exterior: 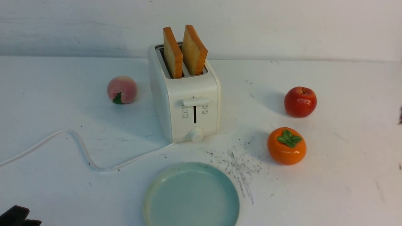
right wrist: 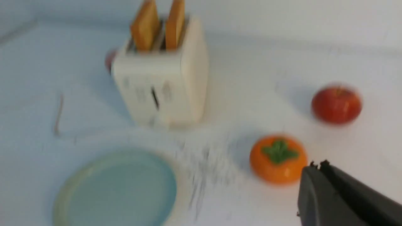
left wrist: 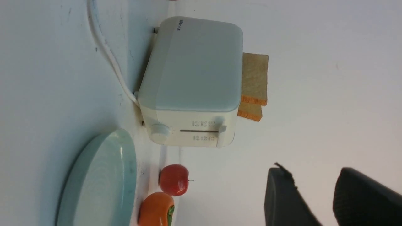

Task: Take toasted bread from bread machine on white table place on plate.
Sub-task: 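Grasp the toast slice in the toaster and pull it up out of the slot with the right gripper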

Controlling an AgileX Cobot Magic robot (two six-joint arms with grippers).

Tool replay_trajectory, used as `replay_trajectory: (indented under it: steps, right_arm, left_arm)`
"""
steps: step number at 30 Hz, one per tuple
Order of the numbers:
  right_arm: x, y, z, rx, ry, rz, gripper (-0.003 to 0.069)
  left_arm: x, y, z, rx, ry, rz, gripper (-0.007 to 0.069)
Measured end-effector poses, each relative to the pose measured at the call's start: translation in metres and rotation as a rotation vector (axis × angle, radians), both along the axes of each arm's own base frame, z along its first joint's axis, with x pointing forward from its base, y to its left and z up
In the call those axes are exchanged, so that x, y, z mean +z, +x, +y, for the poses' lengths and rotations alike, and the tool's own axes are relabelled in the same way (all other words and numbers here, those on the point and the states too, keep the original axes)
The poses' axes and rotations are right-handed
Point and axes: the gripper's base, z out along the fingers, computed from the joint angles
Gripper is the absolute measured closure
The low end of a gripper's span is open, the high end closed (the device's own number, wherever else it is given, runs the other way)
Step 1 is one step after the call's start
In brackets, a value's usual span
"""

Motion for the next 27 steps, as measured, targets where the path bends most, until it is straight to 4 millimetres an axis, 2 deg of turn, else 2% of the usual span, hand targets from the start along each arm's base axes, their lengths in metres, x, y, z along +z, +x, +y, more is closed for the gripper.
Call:
replay_trajectory:
  steps: [1, 2, 4, 7, 12, 15, 18, 21, 23, 27]
  right_arm:
    - [-0.004, 0.012, 0.0, 0.011, -0.028, 0.107, 0.0661]
    - [-0.004, 0.013, 0.0, 0.018, -0.035, 0.131, 0.0661]
    - [-0.012, 0.038, -0.003, 0.005, -0.091, 0.326, 0.066]
    - [-0.012, 0.059, 0.0, -0.001, -0.08, 0.385, 0.066]
    - [0.007, 0.089, 0.039, 0.136, 0.002, 0.325, 0.066]
    - [0.016, 0.11, 0.067, 0.225, -0.033, 0.296, 0.066]
    - [0.021, 0.14, 0.088, 0.25, -0.084, 0.262, 0.0659]
    - [0.028, 0.17, 0.101, 0.234, -0.081, 0.196, 0.0655]
    - [0.034, 0.182, 0.104, 0.225, -0.066, 0.16, 0.0648]
    - [0.04, 0.217, 0.119, 0.195, 0.023, 0.073, 0.0574]
  left_arm:
    - [-0.001, 0.0, -0.001, -0.012, 0.002, 0.009, 0.0386]
    - [-0.001, 0.0, -0.001, -0.016, 0.002, 0.012, 0.0386]
    - [-0.003, -0.001, -0.003, -0.034, 0.015, 0.025, 0.0386]
    - [-0.003, -0.001, -0.003, -0.039, 0.044, 0.024, 0.0386]
    - [-0.002, -0.001, -0.002, -0.025, 0.109, -0.004, 0.0391]
    - [-0.001, 0.0, 0.0, -0.01, 0.122, -0.019, 0.0391]
    - [-0.001, 0.0, 0.0, -0.006, 0.125, -0.022, 0.0391]
    - [-0.001, 0.0, -0.001, -0.019, 0.126, -0.013, 0.0391]
    - [-0.003, -0.001, -0.003, -0.035, 0.128, -0.002, 0.0391]
    - [-0.009, -0.003, -0.009, -0.118, 0.142, 0.058, 0.0391]
